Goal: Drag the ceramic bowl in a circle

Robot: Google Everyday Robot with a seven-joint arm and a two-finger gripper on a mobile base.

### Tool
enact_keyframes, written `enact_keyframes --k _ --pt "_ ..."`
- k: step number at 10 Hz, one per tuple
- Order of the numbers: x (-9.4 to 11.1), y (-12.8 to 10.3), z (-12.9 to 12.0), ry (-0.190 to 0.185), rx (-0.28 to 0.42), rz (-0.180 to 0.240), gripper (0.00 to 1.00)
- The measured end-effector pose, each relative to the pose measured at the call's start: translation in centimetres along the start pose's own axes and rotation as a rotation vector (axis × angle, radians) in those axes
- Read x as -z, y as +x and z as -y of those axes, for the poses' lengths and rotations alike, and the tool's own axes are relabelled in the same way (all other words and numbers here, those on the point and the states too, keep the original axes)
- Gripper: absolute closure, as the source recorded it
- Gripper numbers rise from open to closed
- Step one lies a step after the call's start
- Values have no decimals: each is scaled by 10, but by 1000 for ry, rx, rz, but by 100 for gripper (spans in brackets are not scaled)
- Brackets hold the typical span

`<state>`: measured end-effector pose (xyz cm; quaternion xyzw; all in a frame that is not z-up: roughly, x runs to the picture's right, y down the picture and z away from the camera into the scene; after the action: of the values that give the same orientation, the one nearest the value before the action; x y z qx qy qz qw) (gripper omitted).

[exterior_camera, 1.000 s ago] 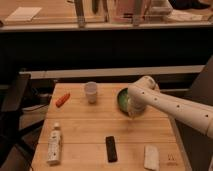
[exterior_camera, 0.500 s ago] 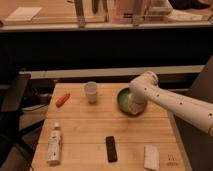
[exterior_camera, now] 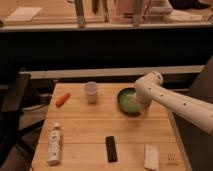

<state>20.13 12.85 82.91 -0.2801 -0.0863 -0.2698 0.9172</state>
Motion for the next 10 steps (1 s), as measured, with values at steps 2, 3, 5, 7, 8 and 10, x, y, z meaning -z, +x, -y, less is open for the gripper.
enact_keyframes --k 2,3,5,7,8,10 --pt "-17 11 -2 -30 -24 -6 20" --pt "-32 16 -3 -60 -34 -9 20" --pt "-56 20 -6 -108 -50 -6 20" --pt "-79 25 -15 -134 -64 -7 23" --pt "-81 25 -15 -121 -61 -8 30" --pt "-69 19 -10 -110 -50 -5 52"
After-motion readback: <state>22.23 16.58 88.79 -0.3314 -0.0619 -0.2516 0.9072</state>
